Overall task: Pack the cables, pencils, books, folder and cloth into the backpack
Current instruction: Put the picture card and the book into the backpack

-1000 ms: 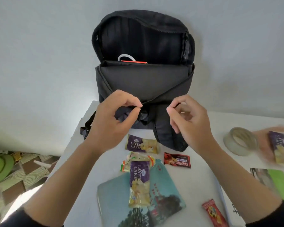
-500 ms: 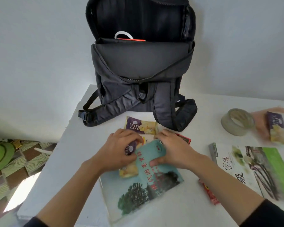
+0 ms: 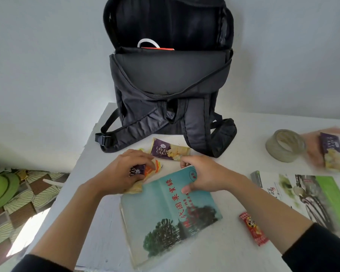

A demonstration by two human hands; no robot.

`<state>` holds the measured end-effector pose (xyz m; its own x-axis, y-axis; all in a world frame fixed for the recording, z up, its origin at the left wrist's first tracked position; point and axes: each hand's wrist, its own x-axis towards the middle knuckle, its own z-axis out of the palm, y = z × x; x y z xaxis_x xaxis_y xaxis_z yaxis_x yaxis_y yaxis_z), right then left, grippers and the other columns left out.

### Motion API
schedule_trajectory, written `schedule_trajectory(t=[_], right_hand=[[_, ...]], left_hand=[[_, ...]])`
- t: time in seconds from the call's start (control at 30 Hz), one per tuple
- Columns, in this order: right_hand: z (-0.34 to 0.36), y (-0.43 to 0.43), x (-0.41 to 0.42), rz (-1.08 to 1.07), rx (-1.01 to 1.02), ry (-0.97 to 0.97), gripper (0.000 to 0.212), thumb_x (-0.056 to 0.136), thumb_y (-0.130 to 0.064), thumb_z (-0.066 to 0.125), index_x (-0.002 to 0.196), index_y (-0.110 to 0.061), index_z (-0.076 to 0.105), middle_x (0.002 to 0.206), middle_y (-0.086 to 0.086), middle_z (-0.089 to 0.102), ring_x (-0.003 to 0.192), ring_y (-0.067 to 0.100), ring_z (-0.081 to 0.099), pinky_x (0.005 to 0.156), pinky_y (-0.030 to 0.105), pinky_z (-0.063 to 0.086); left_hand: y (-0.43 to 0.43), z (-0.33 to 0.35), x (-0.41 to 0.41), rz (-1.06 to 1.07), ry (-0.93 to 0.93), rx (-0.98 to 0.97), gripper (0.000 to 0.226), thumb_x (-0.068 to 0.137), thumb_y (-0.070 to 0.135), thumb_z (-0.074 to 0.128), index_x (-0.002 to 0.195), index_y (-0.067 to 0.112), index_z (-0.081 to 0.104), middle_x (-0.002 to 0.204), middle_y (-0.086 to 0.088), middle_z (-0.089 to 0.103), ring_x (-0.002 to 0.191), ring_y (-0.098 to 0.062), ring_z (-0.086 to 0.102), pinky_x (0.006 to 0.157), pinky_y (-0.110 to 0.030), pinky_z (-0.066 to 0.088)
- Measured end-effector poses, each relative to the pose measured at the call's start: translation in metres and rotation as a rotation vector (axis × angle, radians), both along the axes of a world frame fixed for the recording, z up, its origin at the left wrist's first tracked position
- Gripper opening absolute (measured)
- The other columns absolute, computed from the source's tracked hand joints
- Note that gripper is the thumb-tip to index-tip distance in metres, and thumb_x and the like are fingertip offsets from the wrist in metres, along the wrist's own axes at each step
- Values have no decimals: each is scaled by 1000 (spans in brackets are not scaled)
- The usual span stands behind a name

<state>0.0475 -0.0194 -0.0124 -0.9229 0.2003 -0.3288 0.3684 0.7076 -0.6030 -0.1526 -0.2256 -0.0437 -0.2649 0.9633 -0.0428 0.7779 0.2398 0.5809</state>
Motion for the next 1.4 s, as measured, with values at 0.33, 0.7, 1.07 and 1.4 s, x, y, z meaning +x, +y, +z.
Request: schedule_trajectory(t=[0.33,0.7,1.07,1.4], right_hand=[[41,17,17,-60,-430,173,31,86,-5,80,89,-18,52,99,11,74,92,26,77,72,45,64],[31,25,16,-186,-236,321,24,92,-17,76,93,-7,54,93,4,73,85,16,76,72,45,64],[61,38,14,-463,-556,599,19,93,-8,73,92,-12,54,85,5,69,82,25,73,69,40,59],[101,59,-8,-610,-806,838,25,81,-10,77,89,-6,53,101,17,75,97,38,73,77,45,55]], left_hand=[[5,15,-7,-66,-27,-8,40,82,18,86,108,44,73,116,26,66,113,-3,58,95,-21,48],[18,40,15,-51,-329,-63,21,105,28,56,109,30,76,114,15,69,114,-10,61,99,-28,47],[31,93,24,130,-661,175,22,101,33,64,98,13,73,93,-12,76,81,-28,74,65,-28,56],[57,175,-5,206,-715,456,32,99,21,57,128,14,68,120,-14,75,106,-35,73,89,-46,61]])
